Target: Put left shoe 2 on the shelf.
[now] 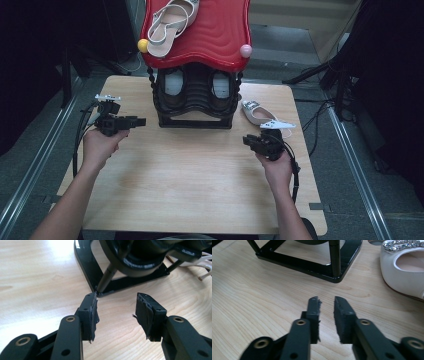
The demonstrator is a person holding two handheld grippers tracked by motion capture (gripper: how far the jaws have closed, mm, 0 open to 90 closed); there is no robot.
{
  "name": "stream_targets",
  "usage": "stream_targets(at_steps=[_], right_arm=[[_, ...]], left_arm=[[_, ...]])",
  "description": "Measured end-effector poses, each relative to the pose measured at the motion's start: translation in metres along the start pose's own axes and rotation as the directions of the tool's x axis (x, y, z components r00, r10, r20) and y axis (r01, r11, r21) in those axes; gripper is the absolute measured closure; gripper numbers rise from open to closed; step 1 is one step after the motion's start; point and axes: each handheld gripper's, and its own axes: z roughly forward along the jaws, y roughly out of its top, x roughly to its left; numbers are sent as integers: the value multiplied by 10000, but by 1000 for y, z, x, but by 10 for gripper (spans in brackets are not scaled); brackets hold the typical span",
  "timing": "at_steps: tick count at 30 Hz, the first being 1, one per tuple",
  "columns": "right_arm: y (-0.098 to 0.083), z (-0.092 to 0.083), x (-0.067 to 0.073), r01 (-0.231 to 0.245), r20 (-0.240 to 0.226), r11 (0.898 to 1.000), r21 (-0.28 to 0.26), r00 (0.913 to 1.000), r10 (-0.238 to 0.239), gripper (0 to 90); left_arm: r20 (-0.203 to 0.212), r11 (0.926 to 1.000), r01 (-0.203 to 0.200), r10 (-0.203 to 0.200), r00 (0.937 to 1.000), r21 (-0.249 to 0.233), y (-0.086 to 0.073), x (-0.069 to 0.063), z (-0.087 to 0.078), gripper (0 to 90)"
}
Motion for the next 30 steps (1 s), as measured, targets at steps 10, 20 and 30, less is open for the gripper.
stream_targets(at_steps=[10, 20, 30], right_arm=[[5, 1, -9, -183, 364, 9998, -67, 9992, 185, 900], [17, -3, -29, -457, 738, 9990, 3, 9962, 456, 900], [32, -10, -56, -904, 952, 9958, -163, 9912, 915, 900]], left_arm=[[57, 9999, -116, 115, 9999, 126, -18, -1, 1, 521], [-64, 9994, -292, 293, 9995, 204, -28, -1, 1, 515], [-50, 9985, -500, 501, 9987, 218, -32, -4, 7, 503]])
